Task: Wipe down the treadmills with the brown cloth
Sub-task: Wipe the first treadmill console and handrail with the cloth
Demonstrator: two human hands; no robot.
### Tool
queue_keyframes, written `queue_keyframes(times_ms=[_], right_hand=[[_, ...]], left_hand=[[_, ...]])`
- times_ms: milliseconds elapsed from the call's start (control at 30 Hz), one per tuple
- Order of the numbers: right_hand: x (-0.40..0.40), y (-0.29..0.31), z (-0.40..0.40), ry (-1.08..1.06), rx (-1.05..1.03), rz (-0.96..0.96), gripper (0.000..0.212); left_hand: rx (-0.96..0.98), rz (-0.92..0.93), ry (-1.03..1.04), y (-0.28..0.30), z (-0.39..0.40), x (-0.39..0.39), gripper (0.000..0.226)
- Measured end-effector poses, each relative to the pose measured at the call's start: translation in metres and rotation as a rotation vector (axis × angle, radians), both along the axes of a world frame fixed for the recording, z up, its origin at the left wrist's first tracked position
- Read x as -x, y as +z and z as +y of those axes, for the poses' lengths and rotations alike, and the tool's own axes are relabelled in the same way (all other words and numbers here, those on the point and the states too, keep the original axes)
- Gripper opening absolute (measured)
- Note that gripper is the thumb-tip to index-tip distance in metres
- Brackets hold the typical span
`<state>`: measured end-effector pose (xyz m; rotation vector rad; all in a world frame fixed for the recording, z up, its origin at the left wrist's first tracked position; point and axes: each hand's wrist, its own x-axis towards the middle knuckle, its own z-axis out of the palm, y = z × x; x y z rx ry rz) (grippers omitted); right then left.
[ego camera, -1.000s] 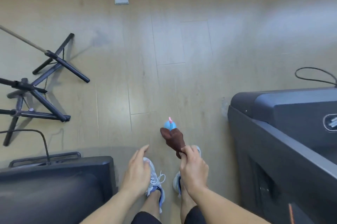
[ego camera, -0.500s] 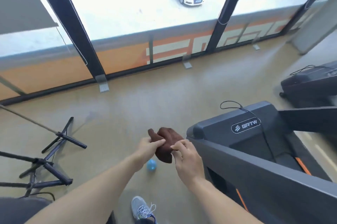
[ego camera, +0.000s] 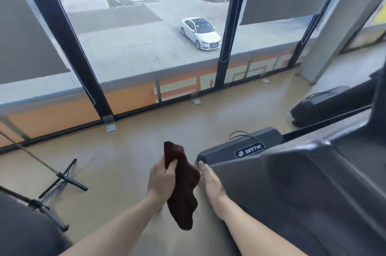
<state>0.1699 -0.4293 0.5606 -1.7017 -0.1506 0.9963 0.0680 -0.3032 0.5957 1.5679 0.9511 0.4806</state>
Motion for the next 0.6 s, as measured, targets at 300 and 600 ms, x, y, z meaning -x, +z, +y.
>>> queue_keyframes(times_ms=[300, 600], right_hand=[[0.038, 0.076, -0.067, -0.347, -0.391, -0.034, 0.042], [0.114, 0.227, -0.161, -0.760, -0.302, -1.013, 0.026]], left_hand=[[-0.125, -0.266, -0.130, 0.068, -0.080, 0.008, 0.021], [-0.105, -0.693, -0.245, 0.182, -0.176, 0.004, 0.032]])
